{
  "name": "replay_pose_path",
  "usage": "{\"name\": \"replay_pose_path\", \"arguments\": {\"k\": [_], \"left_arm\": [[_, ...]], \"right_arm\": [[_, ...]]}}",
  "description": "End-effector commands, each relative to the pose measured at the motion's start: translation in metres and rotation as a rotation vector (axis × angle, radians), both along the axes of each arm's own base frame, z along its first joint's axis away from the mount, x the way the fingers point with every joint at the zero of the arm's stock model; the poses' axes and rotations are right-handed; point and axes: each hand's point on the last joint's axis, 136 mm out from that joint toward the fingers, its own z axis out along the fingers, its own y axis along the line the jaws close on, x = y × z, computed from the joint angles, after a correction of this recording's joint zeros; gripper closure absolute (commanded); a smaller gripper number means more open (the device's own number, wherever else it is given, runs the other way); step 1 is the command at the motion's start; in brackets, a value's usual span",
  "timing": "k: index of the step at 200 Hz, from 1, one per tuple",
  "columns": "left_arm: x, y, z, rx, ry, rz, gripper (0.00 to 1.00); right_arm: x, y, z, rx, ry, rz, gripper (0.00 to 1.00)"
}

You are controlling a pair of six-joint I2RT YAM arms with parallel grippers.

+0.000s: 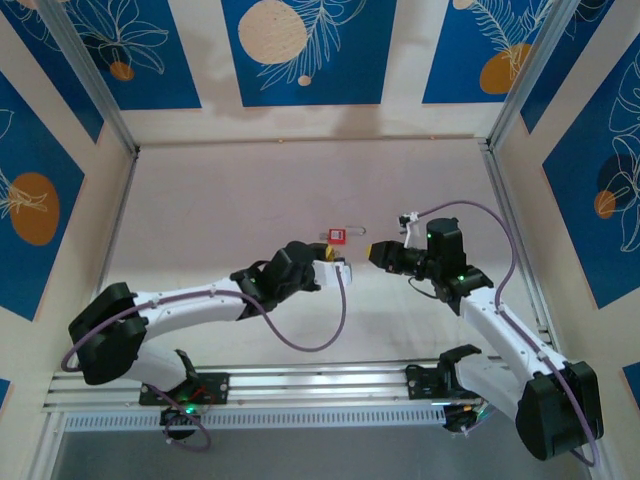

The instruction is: Unlock with the key

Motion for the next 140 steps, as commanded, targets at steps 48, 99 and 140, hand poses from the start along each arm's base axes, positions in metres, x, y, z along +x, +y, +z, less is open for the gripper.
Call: {"name": "replay_pose_path", "arguments": {"k": [48, 99, 140], "left_arm": [[0.004, -0.008, 0.001, 0.091, -0.241, -0.032, 0.71], [0.000, -0.007, -0.007, 0.131, -0.313, -0.038, 0.72], [-0.004, -0.011, -0.011, 0.153, -0.396, -0.053, 0.72]], "right_arm": [[0.013, 0.012, 0.024, 0.033, -0.108, 0.076, 0.71], [0.015, 0.023, 0.020, 0.041, -0.105, 0.128, 0.71], [0.010, 0.032, 0.013, 0.022, -0.101, 0.175, 0.71]]}}
